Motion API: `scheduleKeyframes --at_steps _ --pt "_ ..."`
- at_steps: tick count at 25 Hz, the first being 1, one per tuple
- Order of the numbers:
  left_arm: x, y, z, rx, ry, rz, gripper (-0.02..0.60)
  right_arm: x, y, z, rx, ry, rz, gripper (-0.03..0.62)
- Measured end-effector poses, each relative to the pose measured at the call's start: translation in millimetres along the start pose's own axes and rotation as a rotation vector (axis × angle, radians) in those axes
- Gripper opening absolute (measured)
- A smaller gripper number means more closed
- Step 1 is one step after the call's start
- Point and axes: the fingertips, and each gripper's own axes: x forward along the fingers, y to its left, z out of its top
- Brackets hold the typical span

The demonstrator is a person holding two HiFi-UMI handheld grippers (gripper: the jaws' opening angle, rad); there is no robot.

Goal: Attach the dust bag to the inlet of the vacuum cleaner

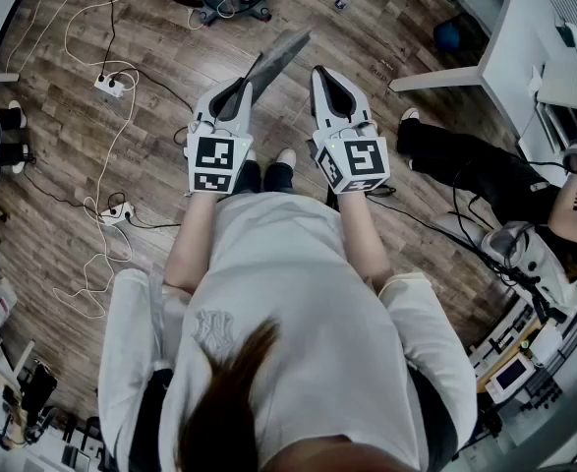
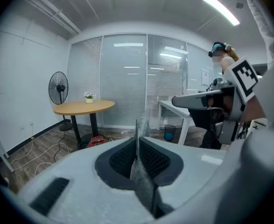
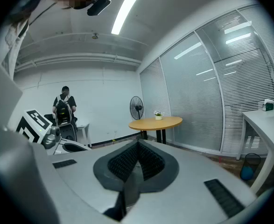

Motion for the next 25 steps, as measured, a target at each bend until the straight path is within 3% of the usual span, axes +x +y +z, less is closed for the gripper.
scheduleKeyframes --at_steps 16,18,25 --pt "-8.3 -18.9 7.5 0.045 -0.002 0.004 0.037 -20.1 0.1 3.7 -0.013 -0.009 0.044 0.003" --pt "-7.3 -27.7 6.8 0.106 0.011 -0.02 0.037 -25.4 0.1 5.4 -0.01 -0.025 0.065 0.005" --pt "2.0 -60.0 -13.8 0.427 0.125 -0.171 0.037 -37.3 -6.0 -3.4 0.007 -0.024 0.113 0.005"
